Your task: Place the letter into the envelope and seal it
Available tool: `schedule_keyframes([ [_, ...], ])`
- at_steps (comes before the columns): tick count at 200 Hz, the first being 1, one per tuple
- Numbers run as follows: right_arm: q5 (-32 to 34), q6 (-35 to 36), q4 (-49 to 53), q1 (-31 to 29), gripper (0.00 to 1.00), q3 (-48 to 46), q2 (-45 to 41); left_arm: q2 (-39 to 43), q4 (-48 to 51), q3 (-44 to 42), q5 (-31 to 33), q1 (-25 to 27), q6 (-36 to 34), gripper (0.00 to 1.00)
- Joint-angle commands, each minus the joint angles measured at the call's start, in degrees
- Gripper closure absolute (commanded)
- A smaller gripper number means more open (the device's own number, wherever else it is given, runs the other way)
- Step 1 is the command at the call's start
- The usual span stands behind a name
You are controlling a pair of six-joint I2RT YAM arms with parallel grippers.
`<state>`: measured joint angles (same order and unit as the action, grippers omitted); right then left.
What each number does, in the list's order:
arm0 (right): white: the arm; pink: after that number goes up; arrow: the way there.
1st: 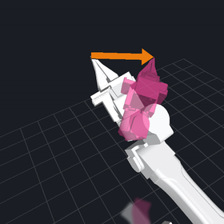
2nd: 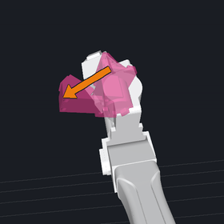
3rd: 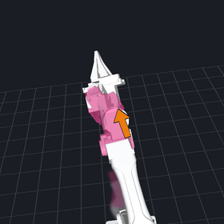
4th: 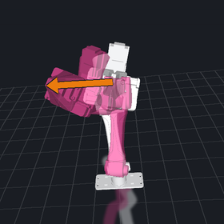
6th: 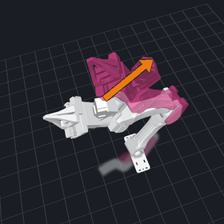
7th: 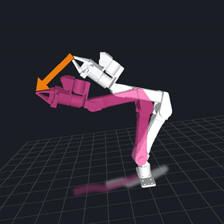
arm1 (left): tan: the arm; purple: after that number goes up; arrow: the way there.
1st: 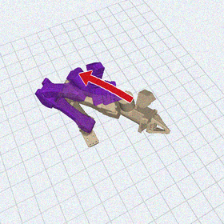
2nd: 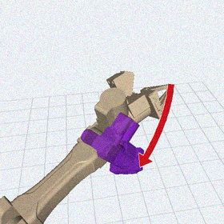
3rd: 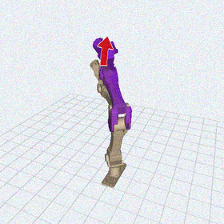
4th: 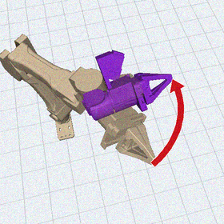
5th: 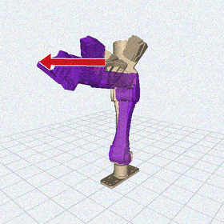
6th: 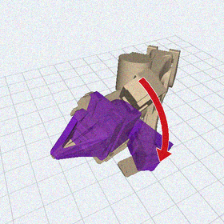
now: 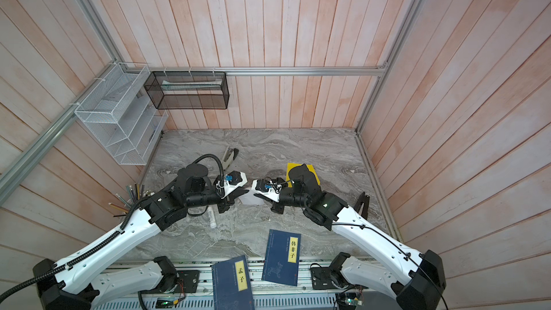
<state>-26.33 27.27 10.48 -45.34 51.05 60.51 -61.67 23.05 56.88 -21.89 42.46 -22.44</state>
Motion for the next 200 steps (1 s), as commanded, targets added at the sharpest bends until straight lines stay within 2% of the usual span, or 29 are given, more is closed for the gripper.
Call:
schedule_keyframes([
  [1,-1.98,-1.21,-1.02,-0.36,0.75,0.34,-1.65,0.61,-0.16,1.59,0.57,0.17,-0.23,1.0],
  [26,-3.54,-3.04,-5.09,0.61,0.67,-2.62,-3.92,2.86,-2.89,0.15,1.22,0.09,1.03,1.0],
  [63,-9.35,-5.1,-7.91,3.87,0.67,-4.46,-4.01,4.79,-4.65,-0.79,-2.68,-1.21,3.27,1.0],
  [143,-16.12,-8.16,-14.56,5.59,0.74,-3.61,-1.84,3.88,-5.39,-1.62,-6.67,-1.5,4.72,1.0],
  [184,-20.18,-11.02,-17.91,6.97,0.89,-2.54,-0.57,3.68,-6.23,-2.86,-6.43,-1.41,5.14,1.0],
  [200,-21.13,-11.74,-18.18,7.31,0.91,-2.46,-0.31,3.87,-6.18,-3.26,-5.91,-1.34,5.03,1.0],
])
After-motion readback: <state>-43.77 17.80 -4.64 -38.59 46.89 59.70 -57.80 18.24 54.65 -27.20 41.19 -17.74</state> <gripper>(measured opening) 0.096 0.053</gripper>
